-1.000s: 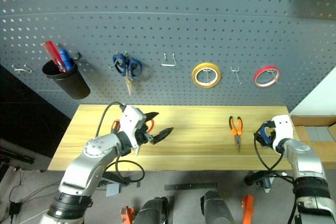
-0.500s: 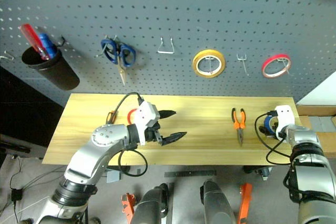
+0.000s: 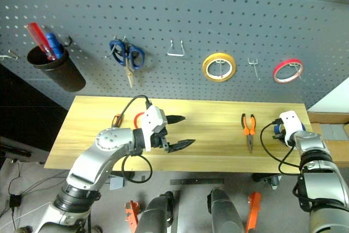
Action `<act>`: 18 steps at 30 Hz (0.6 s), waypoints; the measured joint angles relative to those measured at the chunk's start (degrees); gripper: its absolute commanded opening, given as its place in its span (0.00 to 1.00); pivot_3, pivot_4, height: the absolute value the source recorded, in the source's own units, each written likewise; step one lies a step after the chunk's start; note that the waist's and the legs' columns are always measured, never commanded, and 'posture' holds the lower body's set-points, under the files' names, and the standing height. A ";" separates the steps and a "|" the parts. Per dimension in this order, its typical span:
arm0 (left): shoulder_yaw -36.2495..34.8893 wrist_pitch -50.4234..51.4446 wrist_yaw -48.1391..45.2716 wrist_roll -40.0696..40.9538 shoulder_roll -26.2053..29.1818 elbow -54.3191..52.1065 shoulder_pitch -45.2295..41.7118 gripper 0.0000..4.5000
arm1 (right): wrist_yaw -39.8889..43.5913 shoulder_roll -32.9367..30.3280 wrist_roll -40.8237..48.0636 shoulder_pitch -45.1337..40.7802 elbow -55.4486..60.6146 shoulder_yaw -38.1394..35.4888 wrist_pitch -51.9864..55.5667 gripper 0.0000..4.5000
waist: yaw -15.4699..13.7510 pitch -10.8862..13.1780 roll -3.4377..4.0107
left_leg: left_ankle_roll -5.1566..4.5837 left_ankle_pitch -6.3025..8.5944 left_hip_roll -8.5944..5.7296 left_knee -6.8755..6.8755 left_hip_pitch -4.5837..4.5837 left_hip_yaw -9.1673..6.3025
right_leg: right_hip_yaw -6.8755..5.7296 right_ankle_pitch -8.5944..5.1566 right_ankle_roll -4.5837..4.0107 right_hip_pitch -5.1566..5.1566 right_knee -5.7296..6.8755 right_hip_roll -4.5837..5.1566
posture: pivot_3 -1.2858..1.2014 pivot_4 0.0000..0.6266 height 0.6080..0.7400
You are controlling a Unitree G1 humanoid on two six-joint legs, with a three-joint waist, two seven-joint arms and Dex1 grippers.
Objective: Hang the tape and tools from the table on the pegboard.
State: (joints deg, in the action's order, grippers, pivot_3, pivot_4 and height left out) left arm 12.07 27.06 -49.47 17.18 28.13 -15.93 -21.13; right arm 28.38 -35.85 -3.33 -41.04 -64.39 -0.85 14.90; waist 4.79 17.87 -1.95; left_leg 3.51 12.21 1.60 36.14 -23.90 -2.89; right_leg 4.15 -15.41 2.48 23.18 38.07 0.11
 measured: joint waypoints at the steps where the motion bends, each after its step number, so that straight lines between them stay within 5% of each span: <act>1: 0.07 0.02 -0.52 0.69 -0.21 -0.37 -0.01 0.98 | -0.34 0.00 0.07 0.84 1.36 -0.21 -0.50 0.08 | 0.01 0.00 0.00 | 0.00 0.00 -0.02 0.01 0.00 0.01 | 0.01 0.01 0.01 0.00 0.00 0.02 | 0.47 0.47 1.00; 5: 0.29 -0.11 -2.12 1.89 -0.57 -0.93 -0.08 0.98 | -0.78 -0.64 0.98 9.60 14.92 -1.57 1.94 0.08 | -0.12 0.01 0.09 | 0.00 0.00 -0.03 -0.04 -0.04 -0.05 | -0.04 0.00 0.02 0.02 0.02 0.04 | 0.46 0.47 1.00; 9: -0.13 -1.45 -2.34 2.03 -1.47 -1.00 -0.78 0.98 | -1.34 -3.00 1.74 28.40 49.22 -5.78 11.37 0.08 | 0.03 0.10 0.67 | 0.01 0.01 -0.05 -0.06 -0.28 -0.02 | 0.01 -0.10 0.20 0.29 0.05 0.11 | 0.44 0.47 1.00; 13: -0.38 -3.41 -1.95 1.93 -2.30 -0.79 -1.28 0.98 | -4.13 -2.26 1.32 38.02 79.51 -10.33 20.17 0.08 | 1.25 0.06 0.68 | 0.04 0.00 0.05 -0.03 -0.17 0.00 | 0.04 -0.19 0.36 0.30 0.14 -0.02 | 0.43 0.47 1.00; 18: -1.46 -6.30 0.35 1.49 -3.86 0.83 -2.76 0.98 | -10.97 4.27 -4.82 42.67 108.22 -2.36 26.70 0.08 | 1.84 0.06 0.67 | 0.22 -0.12 0.03 -0.01 -0.10 -0.02 | 0.07 -0.21 0.38 0.33 0.30 -0.07 | 0.42 0.47 1.00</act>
State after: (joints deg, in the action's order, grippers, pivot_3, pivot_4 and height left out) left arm 10.61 20.76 -49.12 18.68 24.27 -15.11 -23.89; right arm 17.41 -31.58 -8.15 1.63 43.83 -3.21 41.60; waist 6.63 17.93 -1.28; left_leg 3.73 12.09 1.64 36.13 -24.00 -2.91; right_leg 4.21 -15.62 2.86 23.51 38.37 0.04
